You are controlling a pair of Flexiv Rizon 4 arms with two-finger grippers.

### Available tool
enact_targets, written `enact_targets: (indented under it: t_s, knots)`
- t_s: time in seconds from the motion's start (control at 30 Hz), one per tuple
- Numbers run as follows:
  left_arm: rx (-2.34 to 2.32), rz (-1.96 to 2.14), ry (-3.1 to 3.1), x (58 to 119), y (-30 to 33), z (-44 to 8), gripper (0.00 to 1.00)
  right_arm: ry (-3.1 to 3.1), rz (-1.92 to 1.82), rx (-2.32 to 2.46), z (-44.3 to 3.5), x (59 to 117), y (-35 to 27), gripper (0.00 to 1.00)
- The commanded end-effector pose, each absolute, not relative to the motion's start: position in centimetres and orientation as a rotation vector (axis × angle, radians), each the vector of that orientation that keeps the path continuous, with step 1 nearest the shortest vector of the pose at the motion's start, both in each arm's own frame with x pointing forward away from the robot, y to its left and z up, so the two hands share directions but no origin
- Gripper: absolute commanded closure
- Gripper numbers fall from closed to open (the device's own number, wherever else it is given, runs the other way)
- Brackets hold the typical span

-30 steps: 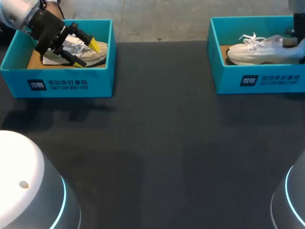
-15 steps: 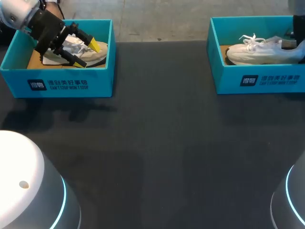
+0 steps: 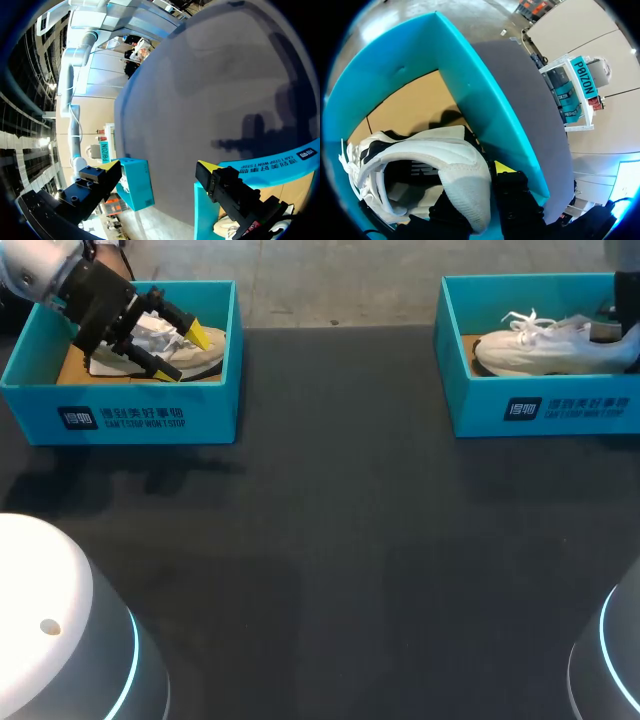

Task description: Take the shoe out of the shoebox, open the shoe tongue, remove and reinsert the insole, then place the shoe into the shoebox

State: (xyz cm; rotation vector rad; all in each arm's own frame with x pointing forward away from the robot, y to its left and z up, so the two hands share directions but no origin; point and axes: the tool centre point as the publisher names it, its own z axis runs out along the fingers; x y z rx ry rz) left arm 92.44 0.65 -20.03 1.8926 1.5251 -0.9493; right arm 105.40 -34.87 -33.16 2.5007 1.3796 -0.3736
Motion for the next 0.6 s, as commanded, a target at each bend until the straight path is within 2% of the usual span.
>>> enact_targets:
  t_s: [0.03, 0.6]
  knots:
    - [1.894, -0.945, 1.526, 92.3, 0.6, -20.0, 0.00, 1.384, -0.372, 2.500, -32.9, 105.5, -34.8, 1.00]
    - [1.894, -0.945, 1.526, 92.3, 0.6, -20.0, 0.00, 1.548, -0.290, 2.388, -31.4, 105.0, -35.5, 1.00]
